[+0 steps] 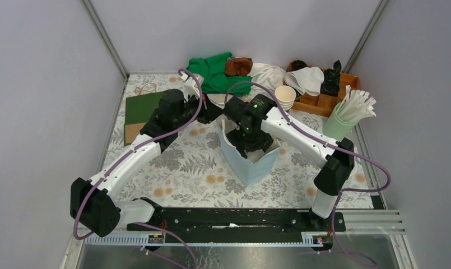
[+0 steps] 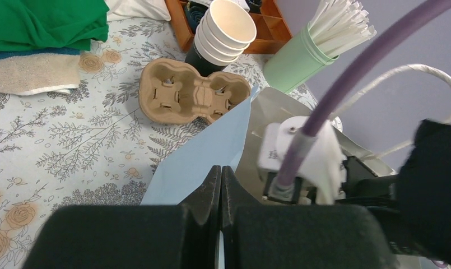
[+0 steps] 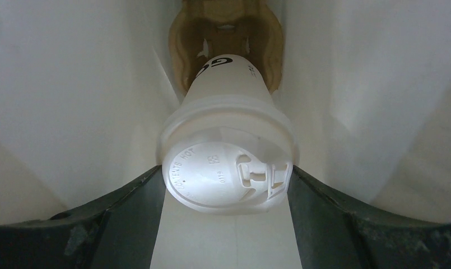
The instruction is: Pack the takeout coffee
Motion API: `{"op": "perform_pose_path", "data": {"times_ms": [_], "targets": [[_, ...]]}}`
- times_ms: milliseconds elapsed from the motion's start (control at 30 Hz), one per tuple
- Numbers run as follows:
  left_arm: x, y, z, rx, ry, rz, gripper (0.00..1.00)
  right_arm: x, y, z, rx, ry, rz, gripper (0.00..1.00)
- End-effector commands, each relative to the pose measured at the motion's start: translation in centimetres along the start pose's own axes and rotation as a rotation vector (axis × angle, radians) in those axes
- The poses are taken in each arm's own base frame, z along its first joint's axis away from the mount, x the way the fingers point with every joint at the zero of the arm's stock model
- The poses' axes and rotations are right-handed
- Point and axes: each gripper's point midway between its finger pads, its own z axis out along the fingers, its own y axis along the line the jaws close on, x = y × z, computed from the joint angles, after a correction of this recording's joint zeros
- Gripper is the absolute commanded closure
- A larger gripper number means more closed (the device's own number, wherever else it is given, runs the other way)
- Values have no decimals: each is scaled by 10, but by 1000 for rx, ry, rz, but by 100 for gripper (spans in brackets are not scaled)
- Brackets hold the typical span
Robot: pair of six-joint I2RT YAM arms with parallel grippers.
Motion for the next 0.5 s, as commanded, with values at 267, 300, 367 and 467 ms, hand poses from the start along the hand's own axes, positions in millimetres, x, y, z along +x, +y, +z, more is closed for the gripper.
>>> {"op": "perform_pose_path", "data": {"times_ms": [267, 300, 367, 467], "targets": [[-21, -12, -5, 38, -85, 45, 100, -8, -6, 34, 33, -44, -14, 41], [-20, -12, -4, 38, -81, 43, 100, -7, -6, 38, 35, -37, -16, 41], [-19, -12, -4, 40, -78, 43, 100, -5, -6, 44, 38, -26, -23, 41], [-19, -12, -4, 39, -72, 44, 100, -5, -7, 50, 42, -24, -27, 41]]}}
